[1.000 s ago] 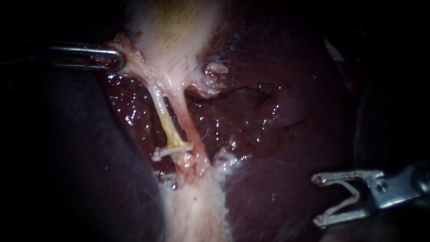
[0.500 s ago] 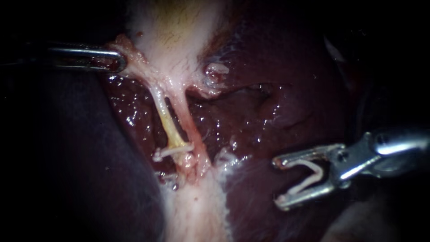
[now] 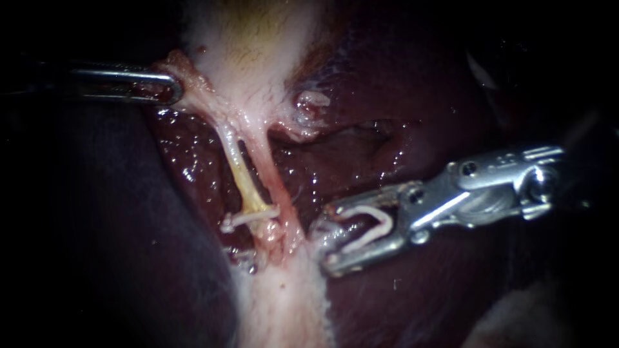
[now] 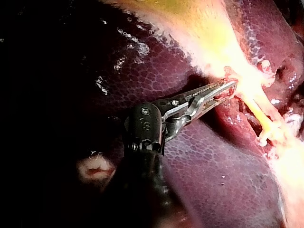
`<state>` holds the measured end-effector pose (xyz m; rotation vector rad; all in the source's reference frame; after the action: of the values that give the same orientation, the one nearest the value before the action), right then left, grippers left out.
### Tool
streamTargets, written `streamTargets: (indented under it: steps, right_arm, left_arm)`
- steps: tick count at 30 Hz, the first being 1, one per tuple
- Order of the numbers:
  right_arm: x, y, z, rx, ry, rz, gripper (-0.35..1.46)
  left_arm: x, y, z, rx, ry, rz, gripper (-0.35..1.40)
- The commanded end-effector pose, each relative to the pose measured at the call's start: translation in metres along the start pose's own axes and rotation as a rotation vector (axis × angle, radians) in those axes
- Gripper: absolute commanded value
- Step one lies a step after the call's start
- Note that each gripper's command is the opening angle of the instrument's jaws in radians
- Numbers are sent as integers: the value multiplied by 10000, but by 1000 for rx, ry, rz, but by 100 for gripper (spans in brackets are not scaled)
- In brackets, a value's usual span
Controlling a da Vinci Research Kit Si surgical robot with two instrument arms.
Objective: Clipping second clip left tube
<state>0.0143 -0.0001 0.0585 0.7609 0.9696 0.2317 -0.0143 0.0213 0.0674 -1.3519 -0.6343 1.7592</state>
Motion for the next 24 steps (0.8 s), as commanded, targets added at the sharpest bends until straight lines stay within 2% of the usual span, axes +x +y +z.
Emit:
streamTargets:
  steps: [1, 5, 12, 24]
  right_arm:
    - [2, 4, 3, -3, -2, 2, 45]
    - [9, 19, 15, -10, -3, 6, 45]
    - [12, 37, 25, -18, -2, 9, 45]
    - [1, 57, 52, -20, -7, 4, 45]
  left_arm:
    - [0, 0, 0, 0, 0, 0, -35]
    - [0, 0, 0, 0, 0, 0, -35]
    - [-1, 0, 1, 1, 0, 0, -35]
    - [-1, 0, 2, 2, 1, 0, -35]
